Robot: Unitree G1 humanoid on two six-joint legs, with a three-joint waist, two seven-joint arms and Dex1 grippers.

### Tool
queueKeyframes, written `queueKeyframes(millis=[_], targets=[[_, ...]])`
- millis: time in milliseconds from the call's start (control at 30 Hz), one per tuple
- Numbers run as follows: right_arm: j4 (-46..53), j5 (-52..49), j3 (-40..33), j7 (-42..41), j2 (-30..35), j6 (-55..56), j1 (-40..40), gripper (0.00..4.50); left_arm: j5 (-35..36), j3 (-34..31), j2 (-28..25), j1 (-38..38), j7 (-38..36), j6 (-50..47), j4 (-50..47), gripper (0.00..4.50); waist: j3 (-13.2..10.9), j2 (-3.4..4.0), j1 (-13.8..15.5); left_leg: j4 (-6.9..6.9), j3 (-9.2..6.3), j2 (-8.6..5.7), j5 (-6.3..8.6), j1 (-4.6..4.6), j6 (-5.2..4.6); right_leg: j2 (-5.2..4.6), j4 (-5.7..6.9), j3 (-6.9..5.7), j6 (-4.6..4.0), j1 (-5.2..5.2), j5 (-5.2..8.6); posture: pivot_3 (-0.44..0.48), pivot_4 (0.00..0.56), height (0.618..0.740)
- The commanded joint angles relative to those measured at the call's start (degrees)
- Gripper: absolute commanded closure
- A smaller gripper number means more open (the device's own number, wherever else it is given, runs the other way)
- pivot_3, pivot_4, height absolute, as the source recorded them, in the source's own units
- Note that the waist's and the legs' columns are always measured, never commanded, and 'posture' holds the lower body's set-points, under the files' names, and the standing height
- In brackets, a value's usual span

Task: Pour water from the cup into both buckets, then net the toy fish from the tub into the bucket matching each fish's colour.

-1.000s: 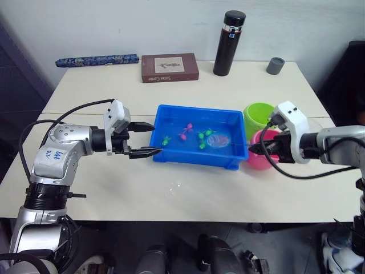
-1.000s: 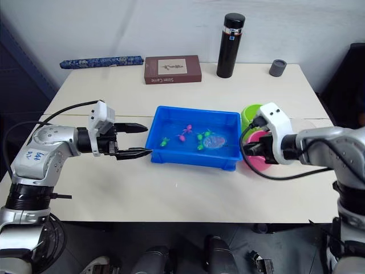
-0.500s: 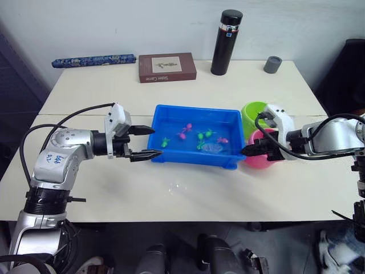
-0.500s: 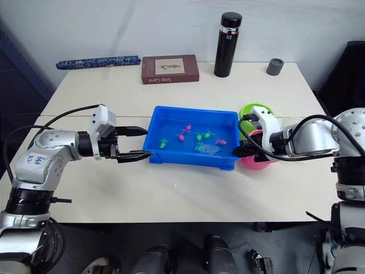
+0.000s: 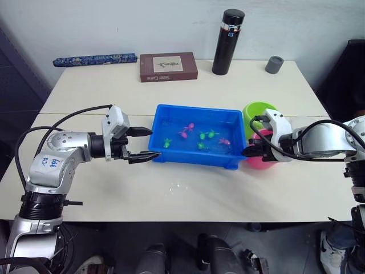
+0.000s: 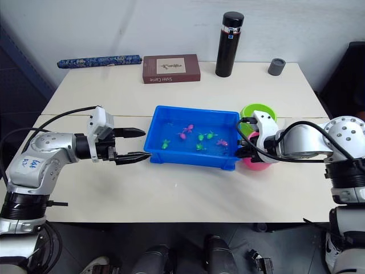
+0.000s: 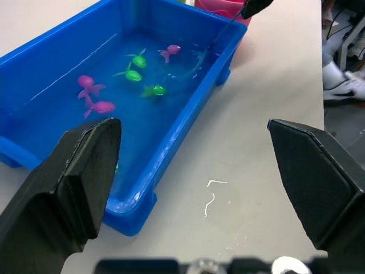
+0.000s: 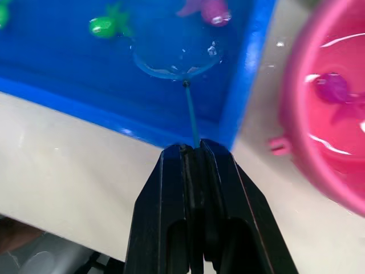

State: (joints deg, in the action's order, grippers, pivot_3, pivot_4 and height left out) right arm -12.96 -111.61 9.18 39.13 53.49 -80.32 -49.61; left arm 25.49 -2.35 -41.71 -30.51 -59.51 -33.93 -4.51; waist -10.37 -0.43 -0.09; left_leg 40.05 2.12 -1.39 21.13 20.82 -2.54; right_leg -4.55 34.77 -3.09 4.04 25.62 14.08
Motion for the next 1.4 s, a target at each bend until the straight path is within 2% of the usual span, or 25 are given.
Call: queueKeyframes(millis=[33,200,433,700,800,1167,1400], targets=[[-0.2,-1.4,-0.5,3.3,0.9,1.0,-1.7,4.5,1.2,-1.9,-0.9,0.1,0.4,0.0,-2.6,0.07,0.0,0.0,0.0,0.0,0.0,0.0,0.0,0.03,0.0,0.0,-0.01,-0.01,0.01,0.02,0.0,0.0,0.15,0.74],[0.8,-1.4,-1.6,7.2,-0.7,4.1,-1.7,4.5,1.2,-1.8,-0.9,0.0,0.5,0.0,-2.6,0.07,0.0,0.0,0.1,0.02,-0.02,0.0,0.0,0.28,0.0,0.0,-0.02,-0.05,0.02,0.23,-0.02,0.0,0.15,0.74],[9.6,-1.0,-2.9,4.7,0.1,7.5,1.9,4.5,1.2,-2.0,-1.5,-0.5,0.1,0.0,-2.1,0.07,0.0,0.0,0.1,0.02,-0.06,0.0,-0.01,0.4,-0.02,0.0,-0.13,-0.13,0.07,0.26,-0.04,0.0,0.15,0.74],[20.1,6.1,-8.1,-8.3,5.0,7.9,7.0,4.5,0.8,-1.4,-2.2,-2.2,-0.8,0.8,-0.7,0.07,0.0,0.01,0.2,0.03,-0.06,0.01,0.0,0.42,-0.04,0.01,-0.15,-0.13,0.09,0.26,-0.05,0.0,0.15,0.74],[23.5,12.2,-10.1,-14.8,5.5,8.8,8.7,4.5,0.7,-1.1,-2.2,-2.9,-1.2,1.3,-0.1,0.07,0.0,0.01,0.2,0.02,-0.06,0.01,0.01,0.42,-0.06,0.01,-0.14,-0.13,0.09,0.26,-0.05,0.0,0.15,0.74],[27.5,22.8,-14.8,-27.7,4.5,10.1,14.2,4.5,0.4,-0.1,-1.8,-4.0,-2.4,2.2,1.1,0.07,0.0,0.0,0.2,0.02,-0.05,0.01,0.02,0.41,-0.08,0.01,-0.15,-0.12,0.1,0.26,-0.06,0.0,0.15,0.74],[37.7,42.3,-23.9,-49.3,6.1,24.7,28.6,4.5,1.5,0.8,-1.3,-4.6,-6.9,4.6,1.3,0.07,0.0,0.01,1.3,0.03,-0.02,-0.01,0.04,0.42,-0.1,0.03,-0.16,-0.12,0.13,0.26,-0.07,0.0,0.15,0.74]])
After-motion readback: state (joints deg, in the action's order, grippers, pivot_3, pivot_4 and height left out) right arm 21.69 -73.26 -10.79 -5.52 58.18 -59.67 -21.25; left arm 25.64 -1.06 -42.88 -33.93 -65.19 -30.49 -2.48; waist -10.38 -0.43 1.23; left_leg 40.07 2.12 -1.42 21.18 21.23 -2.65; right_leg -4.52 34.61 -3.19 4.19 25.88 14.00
